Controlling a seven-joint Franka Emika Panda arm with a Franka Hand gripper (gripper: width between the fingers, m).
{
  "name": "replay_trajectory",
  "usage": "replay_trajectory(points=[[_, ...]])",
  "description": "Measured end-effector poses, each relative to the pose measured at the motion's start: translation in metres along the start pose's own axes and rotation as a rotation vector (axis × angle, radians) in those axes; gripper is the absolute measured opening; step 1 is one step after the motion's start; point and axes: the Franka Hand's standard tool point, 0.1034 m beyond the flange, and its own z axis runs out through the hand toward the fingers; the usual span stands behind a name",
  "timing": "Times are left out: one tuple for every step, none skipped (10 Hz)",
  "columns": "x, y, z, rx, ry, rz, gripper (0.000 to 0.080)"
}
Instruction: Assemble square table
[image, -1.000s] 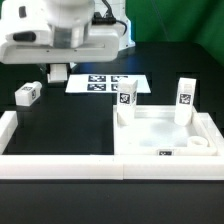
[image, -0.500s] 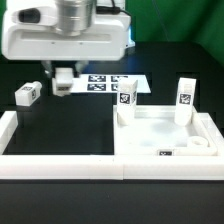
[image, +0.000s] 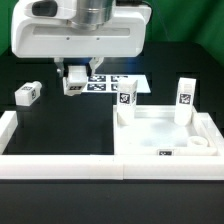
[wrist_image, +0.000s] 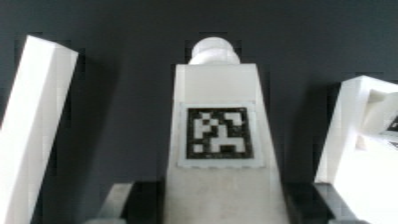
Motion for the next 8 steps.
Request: replay_trajectory(points=[[0.0,0.0,0.0,0.0,0.0,-0.001,0.0291],[0.003,-0.004,-0.001,-0.001,0.001,0.011,0.0291],[0.023,-0.027,-0.009,-0.004,0.019,0.025,0.0291],[0.041,-0.042,-0.015,0.027,0.017,0.037,0.0291],[0.061,-0.053,-0.023,0.027,0.034,0.115,0.0291],[0.081,-0.072,-0.038,0.029,0.045,0.168,0.0291],[0.09,-0.079,-0.048,0.025,0.067,0.159,0.0291],[0.093,-0.076,-0.047,0.022,0.1,0.156,0.0291]])
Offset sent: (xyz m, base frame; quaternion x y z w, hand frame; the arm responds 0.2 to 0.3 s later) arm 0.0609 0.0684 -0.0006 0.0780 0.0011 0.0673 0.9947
